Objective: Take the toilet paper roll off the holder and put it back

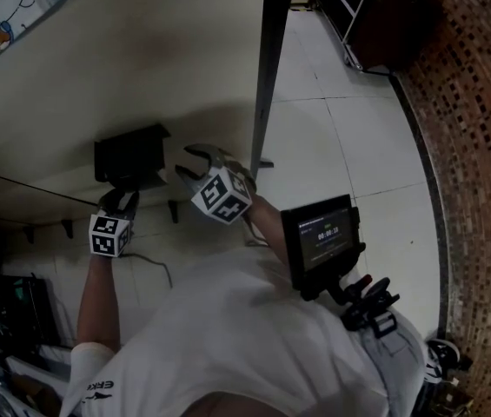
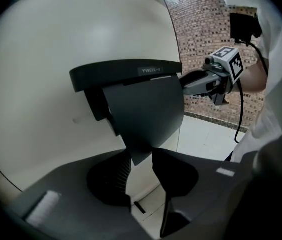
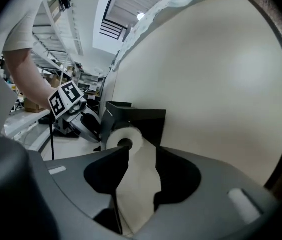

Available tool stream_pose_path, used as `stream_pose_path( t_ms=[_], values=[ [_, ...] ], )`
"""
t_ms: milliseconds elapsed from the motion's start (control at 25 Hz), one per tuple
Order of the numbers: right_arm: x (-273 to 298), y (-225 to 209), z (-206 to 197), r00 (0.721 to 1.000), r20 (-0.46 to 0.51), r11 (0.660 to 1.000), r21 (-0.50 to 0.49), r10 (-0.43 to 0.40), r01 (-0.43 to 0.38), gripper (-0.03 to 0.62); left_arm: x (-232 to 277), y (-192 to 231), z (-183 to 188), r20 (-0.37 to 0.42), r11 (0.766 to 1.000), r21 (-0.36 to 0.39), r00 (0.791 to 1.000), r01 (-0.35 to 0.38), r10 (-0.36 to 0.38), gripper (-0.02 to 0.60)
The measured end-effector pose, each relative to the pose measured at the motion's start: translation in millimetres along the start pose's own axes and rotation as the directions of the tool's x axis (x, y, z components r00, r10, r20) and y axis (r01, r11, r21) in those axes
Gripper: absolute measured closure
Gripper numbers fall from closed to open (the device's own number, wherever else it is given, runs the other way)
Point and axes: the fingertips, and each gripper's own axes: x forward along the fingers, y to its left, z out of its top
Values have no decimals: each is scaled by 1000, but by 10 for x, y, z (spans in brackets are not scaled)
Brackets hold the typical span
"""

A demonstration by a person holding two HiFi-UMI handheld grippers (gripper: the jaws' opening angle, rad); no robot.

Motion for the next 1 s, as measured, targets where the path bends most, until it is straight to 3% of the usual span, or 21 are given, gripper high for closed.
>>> stream_pose_path(
  t_ms=[320, 480, 640, 840, 1000],
  values=[
    [-72, 150, 53, 1000, 8, 1000, -4, -14, 14, 414, -121, -27, -99, 49, 1000, 5, 998, -29, 29, 430],
    [-116, 117, 122, 1000, 11, 1000, 4, -19, 19, 414, -204, -36, -90, 70, 999, -4, 997, -40, 40, 383],
    [-117, 226, 166, 1000, 10, 1000, 12, -23, 22, 416, -397, 26, -236, 90, 995, -20, 991, -99, 101, 383],
    [-159, 259, 149, 999, 9, 999, 41, -32, 32, 422, -605, -15, -100, 173, 984, -50, 969, -173, 179, 394],
    [-217, 257, 170, 998, 12, 995, 81, -60, 59, 430, -747, -34, 18, 247, 970, -112, 940, -214, 236, 449]
  ],
)
